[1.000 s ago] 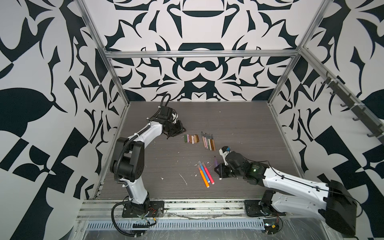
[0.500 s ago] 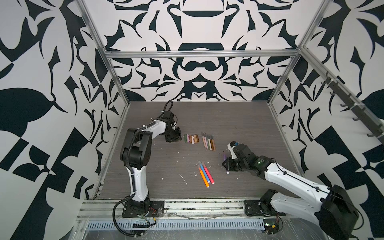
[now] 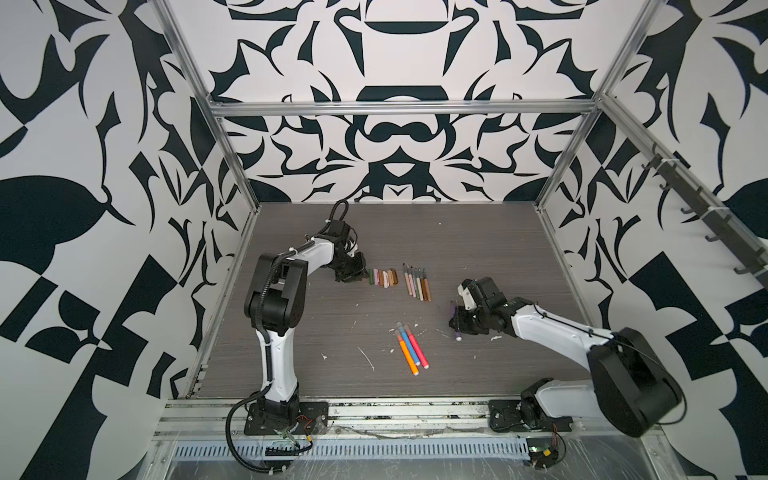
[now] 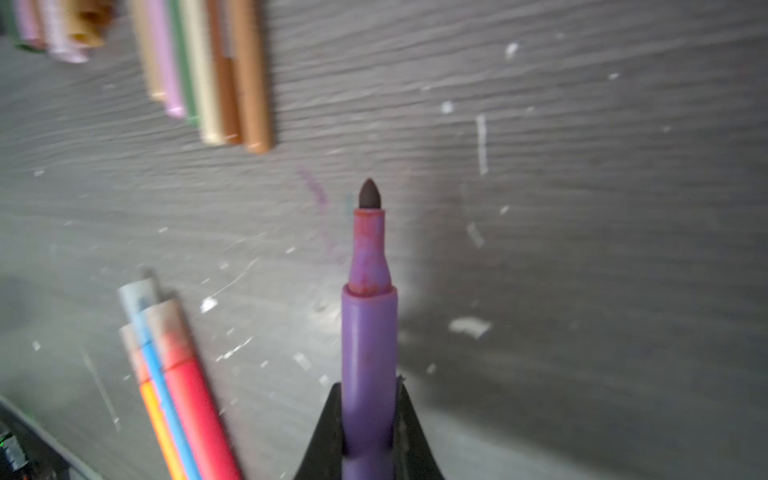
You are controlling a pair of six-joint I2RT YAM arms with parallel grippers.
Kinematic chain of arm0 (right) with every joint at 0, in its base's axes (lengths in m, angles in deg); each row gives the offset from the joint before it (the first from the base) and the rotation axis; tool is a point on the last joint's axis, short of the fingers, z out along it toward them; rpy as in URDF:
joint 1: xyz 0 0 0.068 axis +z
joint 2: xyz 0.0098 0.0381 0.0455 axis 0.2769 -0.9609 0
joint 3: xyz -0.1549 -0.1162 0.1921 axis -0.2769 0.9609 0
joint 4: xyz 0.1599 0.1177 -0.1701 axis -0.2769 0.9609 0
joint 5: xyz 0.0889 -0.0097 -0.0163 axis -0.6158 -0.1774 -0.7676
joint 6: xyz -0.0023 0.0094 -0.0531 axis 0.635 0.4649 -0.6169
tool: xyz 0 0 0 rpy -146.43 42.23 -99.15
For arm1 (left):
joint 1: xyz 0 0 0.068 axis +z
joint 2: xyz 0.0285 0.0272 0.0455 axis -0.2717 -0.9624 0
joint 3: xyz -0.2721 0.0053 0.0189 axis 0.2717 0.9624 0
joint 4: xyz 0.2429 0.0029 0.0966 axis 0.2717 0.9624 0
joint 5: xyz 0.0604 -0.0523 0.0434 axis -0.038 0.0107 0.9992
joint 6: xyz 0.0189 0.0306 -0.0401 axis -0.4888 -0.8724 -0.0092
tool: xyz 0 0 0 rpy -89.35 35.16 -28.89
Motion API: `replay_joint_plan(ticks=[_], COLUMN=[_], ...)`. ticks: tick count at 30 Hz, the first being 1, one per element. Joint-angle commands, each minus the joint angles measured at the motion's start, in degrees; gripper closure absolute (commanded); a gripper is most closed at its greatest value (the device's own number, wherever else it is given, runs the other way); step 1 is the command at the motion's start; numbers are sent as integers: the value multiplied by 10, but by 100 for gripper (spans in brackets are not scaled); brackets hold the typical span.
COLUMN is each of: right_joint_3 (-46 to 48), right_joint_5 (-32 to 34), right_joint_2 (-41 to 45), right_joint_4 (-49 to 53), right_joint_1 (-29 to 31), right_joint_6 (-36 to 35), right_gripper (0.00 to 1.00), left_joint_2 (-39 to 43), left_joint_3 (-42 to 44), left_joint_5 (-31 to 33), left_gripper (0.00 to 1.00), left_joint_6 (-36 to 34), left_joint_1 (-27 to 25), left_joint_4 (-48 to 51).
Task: Open the pen caps
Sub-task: 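Lay the cap by the caps and purple highlighter by the pens, opening both grippers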
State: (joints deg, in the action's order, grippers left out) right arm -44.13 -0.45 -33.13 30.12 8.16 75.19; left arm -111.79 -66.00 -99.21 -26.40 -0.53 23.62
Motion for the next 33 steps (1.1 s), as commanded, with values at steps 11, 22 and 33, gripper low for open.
replay_joint_plan(ticks=[11, 22, 33], right_joint_3=[-176, -237, -268], right_joint_5=[-66, -71, -62], right_joint_2=[-205, -275, -297], right_joint_4=[-53, -49, -27], right_joint_1=[-42, -43, -45], right_joint_6=[-59, -56, -63], right_gripper=[100, 100, 73], left_joint_2=[3, 91, 193], left_joint_3=[1, 64, 132], left_joint_5=[-24, -25, -63], left_gripper=[73, 73, 73], left_joint_6=[4, 40, 54], left_joint_1=[2, 1, 0], left_joint_4=[-2, -22, -23])
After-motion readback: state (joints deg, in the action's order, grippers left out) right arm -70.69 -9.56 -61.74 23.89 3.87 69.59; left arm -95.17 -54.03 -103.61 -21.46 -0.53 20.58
